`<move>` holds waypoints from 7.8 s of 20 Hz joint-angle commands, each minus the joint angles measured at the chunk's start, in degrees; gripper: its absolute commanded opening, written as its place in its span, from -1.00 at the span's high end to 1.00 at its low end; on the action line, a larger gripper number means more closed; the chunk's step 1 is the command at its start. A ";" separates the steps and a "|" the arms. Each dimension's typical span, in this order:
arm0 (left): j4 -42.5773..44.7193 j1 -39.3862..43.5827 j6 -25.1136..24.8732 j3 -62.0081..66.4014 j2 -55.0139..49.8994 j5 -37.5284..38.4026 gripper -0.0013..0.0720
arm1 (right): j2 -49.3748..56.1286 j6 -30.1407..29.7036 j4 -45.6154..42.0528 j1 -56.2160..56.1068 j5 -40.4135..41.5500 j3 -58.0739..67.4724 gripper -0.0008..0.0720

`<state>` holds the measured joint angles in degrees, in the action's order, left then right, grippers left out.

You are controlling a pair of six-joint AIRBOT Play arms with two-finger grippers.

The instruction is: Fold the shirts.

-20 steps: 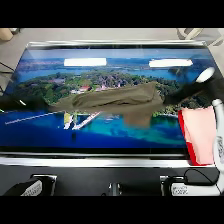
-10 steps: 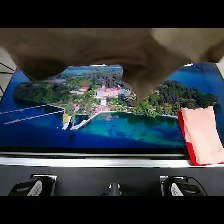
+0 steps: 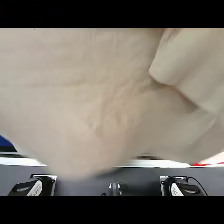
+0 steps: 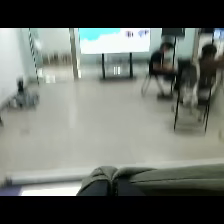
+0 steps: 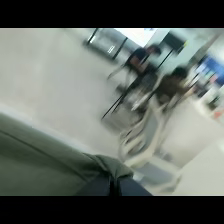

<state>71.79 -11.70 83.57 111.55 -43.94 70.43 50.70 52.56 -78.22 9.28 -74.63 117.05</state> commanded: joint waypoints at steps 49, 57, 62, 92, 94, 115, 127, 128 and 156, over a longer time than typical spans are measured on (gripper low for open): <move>-5.73 -1.33 -4.76 -38.51 -44.98 9.40 -0.52 | 47.15 5.22 1.03 -1.88 -7.04 -24.68 -0.57; 1.60 -6.27 -3.72 -64.28 -26.93 4.98 -0.51 | 31.34 2.47 5.90 4.39 -11.30 -49.33 -0.48; 0.26 -6.25 -6.12 -74.73 -24.59 -0.39 -0.51 | 25.55 -0.81 7.98 4.39 -10.12 -58.38 -0.48; -6.93 -3.80 -6.99 -77.94 -18.84 -6.21 0.90 | 16.20 -5.35 21.66 4.52 9.94 -84.98 0.94; -6.93 -3.78 -7.13 -76.94 -14.40 -5.31 0.90 | 16.20 -5.51 22.05 4.55 3.74 -78.79 0.94; -14.01 0.04 -3.45 -36.09 -50.95 -9.88 0.90 | 51.98 3.54 28.72 -1.75 21.81 -33.00 0.94; -14.23 -2.89 -3.67 -30.99 -45.33 -3.82 -0.73 | 53.48 0.22 23.26 8.81 0.24 -28.15 -1.00; -14.23 -2.54 -3.67 -30.99 -43.43 -3.80 -0.73 | 54.45 0.35 23.34 9.16 -1.60 -28.22 -1.00; -47.95 43.47 -4.26 -30.99 -65.53 -29.31 0.89 | 26.21 8.70 28.85 -10.25 -11.17 -25.94 0.94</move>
<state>31.62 28.45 79.68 80.49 -106.56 44.10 81.25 59.75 -48.66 -0.40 -83.70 91.05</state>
